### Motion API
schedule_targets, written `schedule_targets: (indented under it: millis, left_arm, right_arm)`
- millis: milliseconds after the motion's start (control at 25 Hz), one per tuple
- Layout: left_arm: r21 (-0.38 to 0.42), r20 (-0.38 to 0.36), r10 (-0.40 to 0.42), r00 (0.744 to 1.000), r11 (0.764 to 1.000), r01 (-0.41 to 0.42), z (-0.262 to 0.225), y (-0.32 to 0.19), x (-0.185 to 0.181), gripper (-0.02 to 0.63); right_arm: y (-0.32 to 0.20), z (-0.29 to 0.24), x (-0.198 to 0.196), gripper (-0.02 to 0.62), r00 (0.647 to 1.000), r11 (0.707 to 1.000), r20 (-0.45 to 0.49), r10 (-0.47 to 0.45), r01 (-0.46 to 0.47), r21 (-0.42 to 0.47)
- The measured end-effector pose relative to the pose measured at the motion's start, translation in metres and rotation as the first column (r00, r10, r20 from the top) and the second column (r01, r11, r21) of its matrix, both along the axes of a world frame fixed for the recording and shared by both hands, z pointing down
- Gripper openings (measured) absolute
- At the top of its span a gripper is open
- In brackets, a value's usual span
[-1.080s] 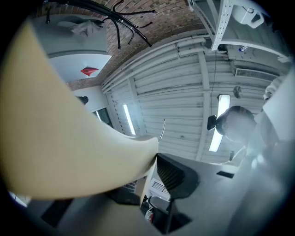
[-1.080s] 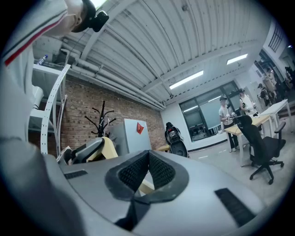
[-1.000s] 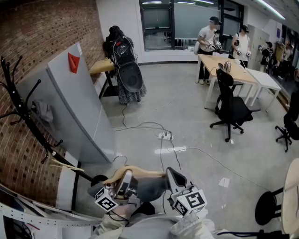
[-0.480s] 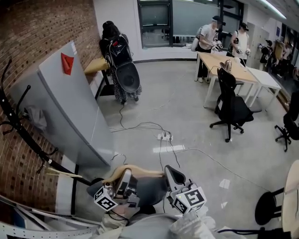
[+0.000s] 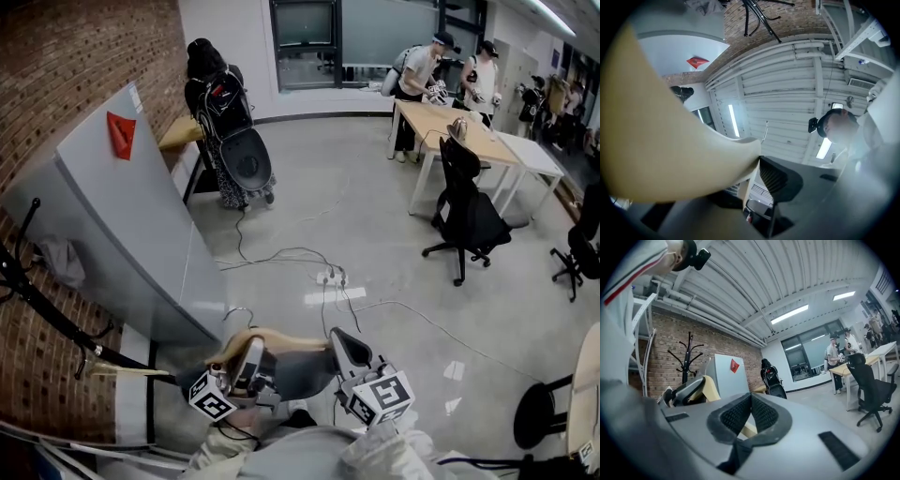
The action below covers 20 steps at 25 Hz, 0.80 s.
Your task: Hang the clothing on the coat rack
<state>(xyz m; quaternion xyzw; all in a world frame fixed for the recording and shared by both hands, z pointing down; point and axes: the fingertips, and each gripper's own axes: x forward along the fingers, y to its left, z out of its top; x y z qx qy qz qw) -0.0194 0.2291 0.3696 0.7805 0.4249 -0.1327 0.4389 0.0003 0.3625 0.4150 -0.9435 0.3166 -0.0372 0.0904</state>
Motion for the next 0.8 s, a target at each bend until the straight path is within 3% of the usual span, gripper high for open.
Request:
schedule_targets:
  millis: [400,800]
  left_arm:
    - [-0.016,-0.026,-0.005,1.000,1.000,0.004,-0.007,-0.059,0.060,0.104]
    - [-0.018,-0.025,-0.044,0.999,0.999,0.044,0.000,-0.109,0.091,0.104]
  right_arm:
    - [-0.063,-0.007,0.061,0.025,1.000,1.000,-0.010,-0.012,0.012,-0.024]
    - [-0.114,0.003,0.097,0.025,0.999,0.999,-0.006,-0.045,0.045,-0.019]
